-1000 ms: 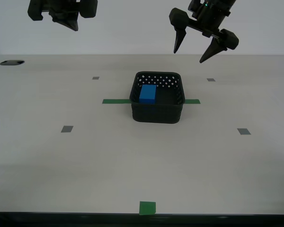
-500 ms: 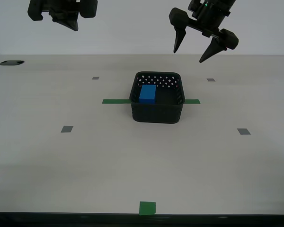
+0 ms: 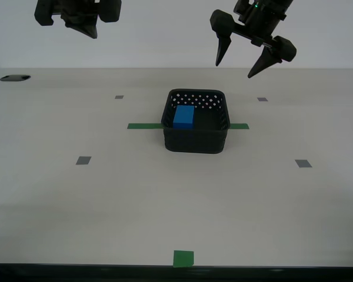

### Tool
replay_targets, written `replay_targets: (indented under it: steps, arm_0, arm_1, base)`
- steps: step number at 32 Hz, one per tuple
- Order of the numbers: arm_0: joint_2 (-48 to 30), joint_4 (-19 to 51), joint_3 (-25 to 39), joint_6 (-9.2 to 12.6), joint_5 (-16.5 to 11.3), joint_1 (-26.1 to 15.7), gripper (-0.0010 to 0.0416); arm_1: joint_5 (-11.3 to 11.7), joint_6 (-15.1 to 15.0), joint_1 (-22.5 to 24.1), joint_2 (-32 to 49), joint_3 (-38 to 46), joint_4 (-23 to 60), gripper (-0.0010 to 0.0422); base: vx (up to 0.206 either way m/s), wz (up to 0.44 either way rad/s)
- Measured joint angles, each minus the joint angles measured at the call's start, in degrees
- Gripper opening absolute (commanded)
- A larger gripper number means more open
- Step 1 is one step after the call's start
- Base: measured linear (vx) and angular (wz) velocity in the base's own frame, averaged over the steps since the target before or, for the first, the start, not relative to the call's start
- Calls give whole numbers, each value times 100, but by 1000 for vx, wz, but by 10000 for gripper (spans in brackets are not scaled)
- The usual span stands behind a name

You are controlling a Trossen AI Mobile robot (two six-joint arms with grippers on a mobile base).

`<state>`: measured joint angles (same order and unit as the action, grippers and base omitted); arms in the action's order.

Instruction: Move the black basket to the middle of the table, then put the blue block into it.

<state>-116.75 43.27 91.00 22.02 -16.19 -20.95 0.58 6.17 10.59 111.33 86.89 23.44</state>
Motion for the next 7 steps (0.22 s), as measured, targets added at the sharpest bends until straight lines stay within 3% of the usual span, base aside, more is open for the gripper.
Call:
replay_targets:
  steps: [7]
  arm_0:
    - [0, 0, 0, 0, 0, 2, 398]
  arm_1:
    - [0, 0, 0, 0, 0, 0, 0]
  base:
    - [0, 0]
